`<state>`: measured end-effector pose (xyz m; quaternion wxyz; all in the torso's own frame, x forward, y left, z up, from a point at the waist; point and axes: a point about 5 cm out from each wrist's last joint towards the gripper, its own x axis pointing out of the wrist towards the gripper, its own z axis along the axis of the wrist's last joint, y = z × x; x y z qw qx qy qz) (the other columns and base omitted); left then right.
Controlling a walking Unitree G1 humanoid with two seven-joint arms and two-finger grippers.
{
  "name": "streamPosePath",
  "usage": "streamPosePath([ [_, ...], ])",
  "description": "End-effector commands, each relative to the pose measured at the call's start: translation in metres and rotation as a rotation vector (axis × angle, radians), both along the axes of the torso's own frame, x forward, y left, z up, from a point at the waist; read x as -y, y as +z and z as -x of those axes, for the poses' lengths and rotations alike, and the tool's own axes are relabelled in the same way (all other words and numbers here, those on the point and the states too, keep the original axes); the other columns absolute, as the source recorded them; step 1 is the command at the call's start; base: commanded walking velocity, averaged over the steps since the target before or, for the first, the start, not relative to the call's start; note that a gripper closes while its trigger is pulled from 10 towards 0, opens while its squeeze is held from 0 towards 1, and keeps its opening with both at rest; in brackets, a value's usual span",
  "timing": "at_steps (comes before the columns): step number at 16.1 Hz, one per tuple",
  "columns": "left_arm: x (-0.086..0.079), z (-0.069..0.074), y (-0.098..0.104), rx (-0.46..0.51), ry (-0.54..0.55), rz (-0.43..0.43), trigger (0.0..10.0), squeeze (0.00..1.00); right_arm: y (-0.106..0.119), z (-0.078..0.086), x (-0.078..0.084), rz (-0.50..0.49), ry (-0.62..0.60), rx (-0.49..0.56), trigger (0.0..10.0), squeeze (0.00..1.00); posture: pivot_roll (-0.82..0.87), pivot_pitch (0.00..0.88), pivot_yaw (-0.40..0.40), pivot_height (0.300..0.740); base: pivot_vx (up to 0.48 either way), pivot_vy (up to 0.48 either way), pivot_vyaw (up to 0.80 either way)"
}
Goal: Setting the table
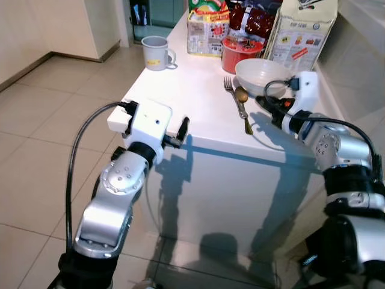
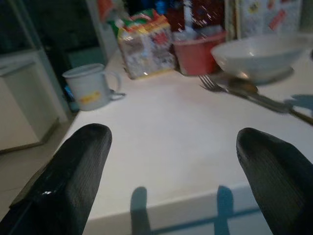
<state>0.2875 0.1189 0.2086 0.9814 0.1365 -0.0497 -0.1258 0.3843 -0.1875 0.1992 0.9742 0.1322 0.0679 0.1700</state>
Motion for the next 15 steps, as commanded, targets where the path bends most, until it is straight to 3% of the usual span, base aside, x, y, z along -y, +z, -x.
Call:
streamPosePath([
  [1, -0.008, -0.003, 0.001, 0.007, 0.057, -0.018, 10.0, 0.00, 0.011, 0.005, 0.005, -0.033, -0.060, 0.065, 10.0, 1.00, 0.03, 0.000, -0.092, 0.740, 0.000, 0.000, 0.00],
  [3, -0.018, -0.003, -0.008, -0.017, 0.115, -0.050, 10.0, 0.00, 0.022, 0.021, -0.003, 0.021, -0.092, 0.162, 10.0, 1.00, 0.03, 0.000, -0.089, 0.740, 0.000, 0.000, 0.00],
  [4, -0.018, -0.004, -0.005, -0.002, 0.118, -0.014, 10.0, 0.00, 0.024, 0.030, -0.007, 0.048, -0.102, 0.192, 10.0, 1.00, 0.03, 0.000, -0.085, 0.740, 0.000, 0.000, 0.00],
  [5, -0.016, -0.009, -0.001, 0.017, 0.112, 0.001, 10.0, 0.00, 0.015, 0.041, -0.010, 0.096, -0.120, 0.182, 10.0, 0.00, 0.02, 0.000, -0.074, 0.740, 0.000, 0.000, 0.00],
  [7, -0.011, -0.016, 0.004, 0.040, 0.090, -0.004, 10.0, 0.00, 0.000, 0.050, -0.013, 0.078, -0.165, 0.146, 10.0, 0.00, 0.02, 0.000, -0.067, 0.740, 0.135, 0.000, 0.00],
  [12, -0.013, -0.020, 0.009, 0.064, 0.070, 0.006, 10.0, 0.00, -0.011, 0.081, -0.024, 0.030, -0.230, 0.127, 10.0, 0.00, 0.00, 0.000, -0.032, 0.740, 0.338, 0.000, 0.00],
  [15, -0.013, -0.022, 0.008, 0.069, 0.063, 0.001, 10.0, 0.00, -0.010, 0.083, -0.027, 0.034, -0.237, 0.125, 10.0, 0.00, 0.00, 0.000, -0.031, 0.740, 0.376, 0.000, 0.00],
])
